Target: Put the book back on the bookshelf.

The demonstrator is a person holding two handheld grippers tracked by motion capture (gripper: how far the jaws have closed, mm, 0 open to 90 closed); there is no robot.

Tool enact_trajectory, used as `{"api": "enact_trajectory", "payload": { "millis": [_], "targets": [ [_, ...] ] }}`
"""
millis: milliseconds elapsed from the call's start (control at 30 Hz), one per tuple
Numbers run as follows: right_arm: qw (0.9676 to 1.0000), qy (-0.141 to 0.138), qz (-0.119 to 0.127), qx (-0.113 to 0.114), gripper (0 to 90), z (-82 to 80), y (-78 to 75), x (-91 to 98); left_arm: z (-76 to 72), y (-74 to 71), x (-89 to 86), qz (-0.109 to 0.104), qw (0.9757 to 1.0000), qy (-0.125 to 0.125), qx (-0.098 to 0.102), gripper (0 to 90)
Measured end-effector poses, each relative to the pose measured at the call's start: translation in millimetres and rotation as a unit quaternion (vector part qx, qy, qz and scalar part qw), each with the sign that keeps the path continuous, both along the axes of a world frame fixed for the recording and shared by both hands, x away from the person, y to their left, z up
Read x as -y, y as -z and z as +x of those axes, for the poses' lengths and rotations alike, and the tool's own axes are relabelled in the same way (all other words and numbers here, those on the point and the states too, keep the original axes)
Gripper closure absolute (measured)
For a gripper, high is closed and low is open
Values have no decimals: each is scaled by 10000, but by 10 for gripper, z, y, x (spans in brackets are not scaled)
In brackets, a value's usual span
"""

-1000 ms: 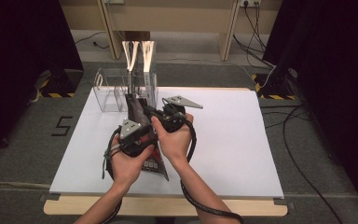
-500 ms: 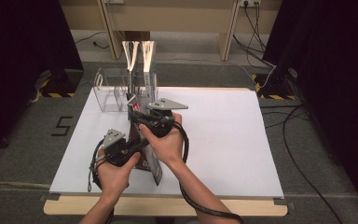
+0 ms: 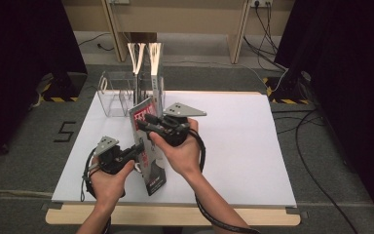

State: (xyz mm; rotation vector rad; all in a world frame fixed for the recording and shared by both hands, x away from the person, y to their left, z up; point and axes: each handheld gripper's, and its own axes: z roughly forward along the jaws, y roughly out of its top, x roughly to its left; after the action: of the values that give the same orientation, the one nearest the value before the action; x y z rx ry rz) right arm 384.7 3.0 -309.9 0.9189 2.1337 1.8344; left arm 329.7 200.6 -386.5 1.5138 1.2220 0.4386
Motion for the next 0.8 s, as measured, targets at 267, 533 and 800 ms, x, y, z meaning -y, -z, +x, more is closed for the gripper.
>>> {"api": "enact_trajectory", "payload": {
  "millis": [267,533,800],
  "targets": [
    [9982,540,164,-201,627,90,36,582,-42,-30,-157,-7,9996,192,193,867],
    [9936,1036,83,-442,630,132,225,1067,-171,-113,-334,30,9987,197,466,867],
    [9876,1452,-62,-586,620,159,467,1360,-275,-198,-579,5,9982,22,600,867]
  ]
}}
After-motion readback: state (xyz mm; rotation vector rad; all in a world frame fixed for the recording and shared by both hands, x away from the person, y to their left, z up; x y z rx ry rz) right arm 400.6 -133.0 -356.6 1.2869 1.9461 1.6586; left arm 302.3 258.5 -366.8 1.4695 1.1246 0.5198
